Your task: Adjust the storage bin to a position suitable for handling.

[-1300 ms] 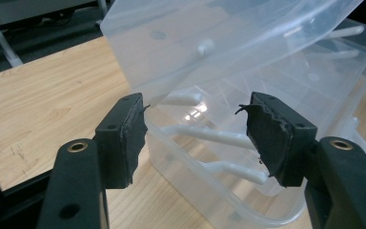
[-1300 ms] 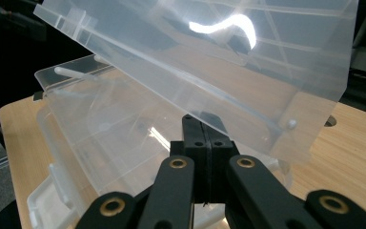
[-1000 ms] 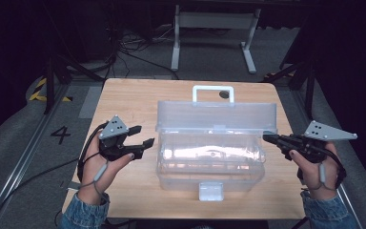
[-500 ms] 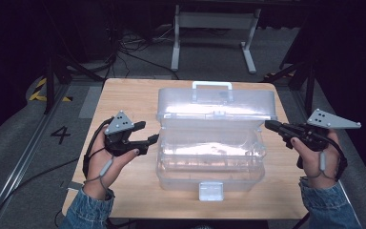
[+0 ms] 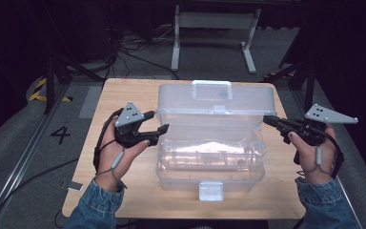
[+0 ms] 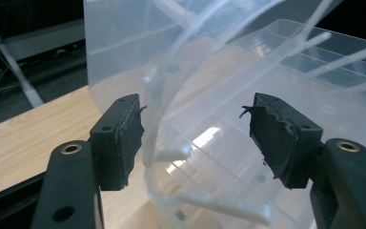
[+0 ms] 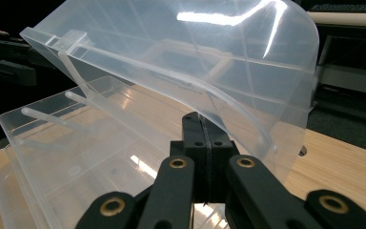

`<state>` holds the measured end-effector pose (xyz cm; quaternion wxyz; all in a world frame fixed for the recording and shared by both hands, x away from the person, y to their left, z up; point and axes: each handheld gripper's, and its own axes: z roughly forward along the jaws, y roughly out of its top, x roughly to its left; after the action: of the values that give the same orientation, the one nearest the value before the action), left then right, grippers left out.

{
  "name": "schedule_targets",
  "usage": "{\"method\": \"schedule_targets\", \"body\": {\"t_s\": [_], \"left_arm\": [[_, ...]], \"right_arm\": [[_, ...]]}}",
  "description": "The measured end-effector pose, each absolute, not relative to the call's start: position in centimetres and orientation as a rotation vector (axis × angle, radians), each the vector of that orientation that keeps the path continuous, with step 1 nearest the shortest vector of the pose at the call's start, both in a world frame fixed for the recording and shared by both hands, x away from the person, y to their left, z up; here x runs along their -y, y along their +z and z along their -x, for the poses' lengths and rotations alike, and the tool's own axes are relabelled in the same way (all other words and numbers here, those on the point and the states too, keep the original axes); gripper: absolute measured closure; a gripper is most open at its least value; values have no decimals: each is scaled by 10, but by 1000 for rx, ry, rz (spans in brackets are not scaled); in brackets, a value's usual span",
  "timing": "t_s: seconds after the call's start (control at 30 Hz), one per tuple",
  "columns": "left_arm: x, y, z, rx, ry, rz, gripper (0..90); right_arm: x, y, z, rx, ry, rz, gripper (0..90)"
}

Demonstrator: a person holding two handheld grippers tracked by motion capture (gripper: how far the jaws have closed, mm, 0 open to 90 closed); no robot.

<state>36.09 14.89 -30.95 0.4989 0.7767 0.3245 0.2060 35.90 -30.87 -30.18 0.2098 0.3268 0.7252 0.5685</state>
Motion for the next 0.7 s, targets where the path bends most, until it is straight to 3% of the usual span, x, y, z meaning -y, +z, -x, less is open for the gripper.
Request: {"method": "schedule_targets", "body": {"t_s": [0.5,0.7], "left_arm": [[-139,-305,-376,-867,609,-1746,365],[-138,-300,-376,-890,662,-1715,442]], "right_arm": [[308,-303,-361,-2006,1597,-912,900],[308,-303,-360,-2002,1597,-909,900]]}}
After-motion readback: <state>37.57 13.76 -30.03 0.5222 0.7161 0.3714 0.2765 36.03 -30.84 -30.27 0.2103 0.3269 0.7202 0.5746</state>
